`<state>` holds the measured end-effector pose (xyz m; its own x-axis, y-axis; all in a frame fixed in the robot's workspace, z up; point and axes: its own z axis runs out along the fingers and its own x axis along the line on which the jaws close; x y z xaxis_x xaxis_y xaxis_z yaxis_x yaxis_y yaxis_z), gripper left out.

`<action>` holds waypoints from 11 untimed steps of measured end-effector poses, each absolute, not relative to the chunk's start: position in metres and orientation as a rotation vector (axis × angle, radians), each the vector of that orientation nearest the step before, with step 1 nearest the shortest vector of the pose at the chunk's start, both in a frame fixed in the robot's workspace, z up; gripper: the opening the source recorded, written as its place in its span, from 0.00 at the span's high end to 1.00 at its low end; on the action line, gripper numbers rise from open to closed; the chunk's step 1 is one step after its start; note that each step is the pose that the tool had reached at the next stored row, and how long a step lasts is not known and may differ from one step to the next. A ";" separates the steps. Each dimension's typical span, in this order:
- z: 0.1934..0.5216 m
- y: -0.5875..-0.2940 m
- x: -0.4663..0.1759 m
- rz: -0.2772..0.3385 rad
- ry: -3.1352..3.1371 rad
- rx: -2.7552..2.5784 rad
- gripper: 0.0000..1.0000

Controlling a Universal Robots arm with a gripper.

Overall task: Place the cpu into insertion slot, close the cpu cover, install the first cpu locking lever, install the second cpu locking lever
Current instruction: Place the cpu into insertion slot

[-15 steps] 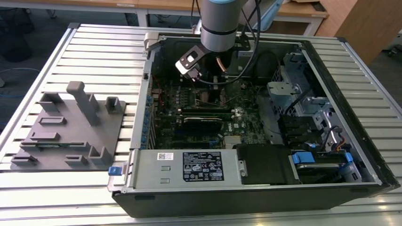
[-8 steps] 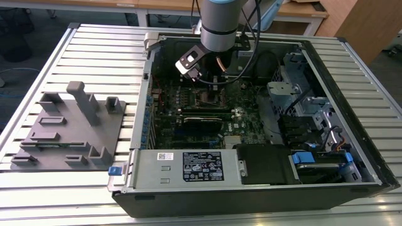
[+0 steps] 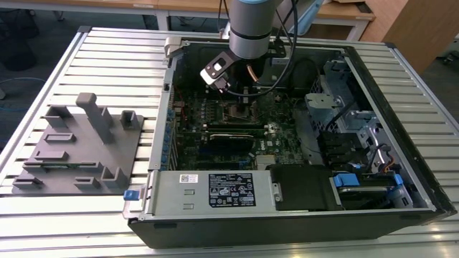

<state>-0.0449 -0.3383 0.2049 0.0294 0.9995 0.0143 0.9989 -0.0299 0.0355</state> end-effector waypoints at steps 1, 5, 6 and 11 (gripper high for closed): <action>0.205 -0.338 -0.045 0.054 2.177 2.243 0.90; 0.205 -0.338 -0.045 0.032 2.187 2.253 0.90; 0.205 -0.338 -0.045 0.032 2.187 2.253 0.90; 0.203 -0.338 -0.045 0.033 2.193 2.248 0.90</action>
